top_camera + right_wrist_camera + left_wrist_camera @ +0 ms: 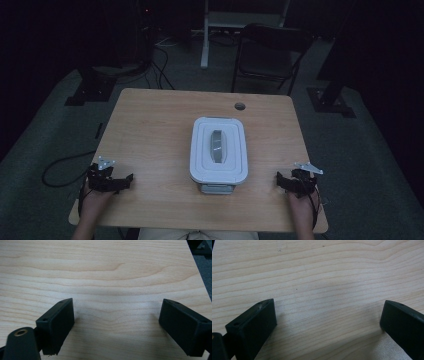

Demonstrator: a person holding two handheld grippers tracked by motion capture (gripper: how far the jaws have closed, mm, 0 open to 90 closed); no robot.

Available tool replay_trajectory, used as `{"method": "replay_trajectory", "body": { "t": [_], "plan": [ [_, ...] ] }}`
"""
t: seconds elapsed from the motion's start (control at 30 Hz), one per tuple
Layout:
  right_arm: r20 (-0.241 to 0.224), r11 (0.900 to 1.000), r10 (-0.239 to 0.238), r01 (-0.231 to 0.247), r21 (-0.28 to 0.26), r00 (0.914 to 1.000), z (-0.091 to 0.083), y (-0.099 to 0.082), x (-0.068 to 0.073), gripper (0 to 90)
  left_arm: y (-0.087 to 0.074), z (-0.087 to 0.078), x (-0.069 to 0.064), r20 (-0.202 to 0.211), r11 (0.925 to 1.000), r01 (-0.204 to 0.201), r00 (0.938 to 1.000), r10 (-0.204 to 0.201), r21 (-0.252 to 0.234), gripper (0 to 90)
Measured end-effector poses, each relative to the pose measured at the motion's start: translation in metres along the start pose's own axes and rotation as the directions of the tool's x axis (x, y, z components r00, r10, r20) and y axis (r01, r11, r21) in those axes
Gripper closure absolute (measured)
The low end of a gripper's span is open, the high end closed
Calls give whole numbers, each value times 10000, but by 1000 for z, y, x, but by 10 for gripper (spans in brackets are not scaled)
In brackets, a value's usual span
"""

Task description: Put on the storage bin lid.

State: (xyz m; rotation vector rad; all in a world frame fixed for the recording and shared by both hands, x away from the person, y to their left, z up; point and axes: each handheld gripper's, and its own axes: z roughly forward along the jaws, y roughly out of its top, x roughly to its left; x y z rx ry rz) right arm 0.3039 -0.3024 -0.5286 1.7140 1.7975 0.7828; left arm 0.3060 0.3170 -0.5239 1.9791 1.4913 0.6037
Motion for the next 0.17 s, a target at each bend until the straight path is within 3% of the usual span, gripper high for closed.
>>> {"method": "replay_trajectory", "body": {
  "t": [0.17],
  "plan": [
    [-1,10000,2,-2,3,10000,0,0,0,126,0,0,1,7,10000,-28,10000,28,13,12]
  ]
}}
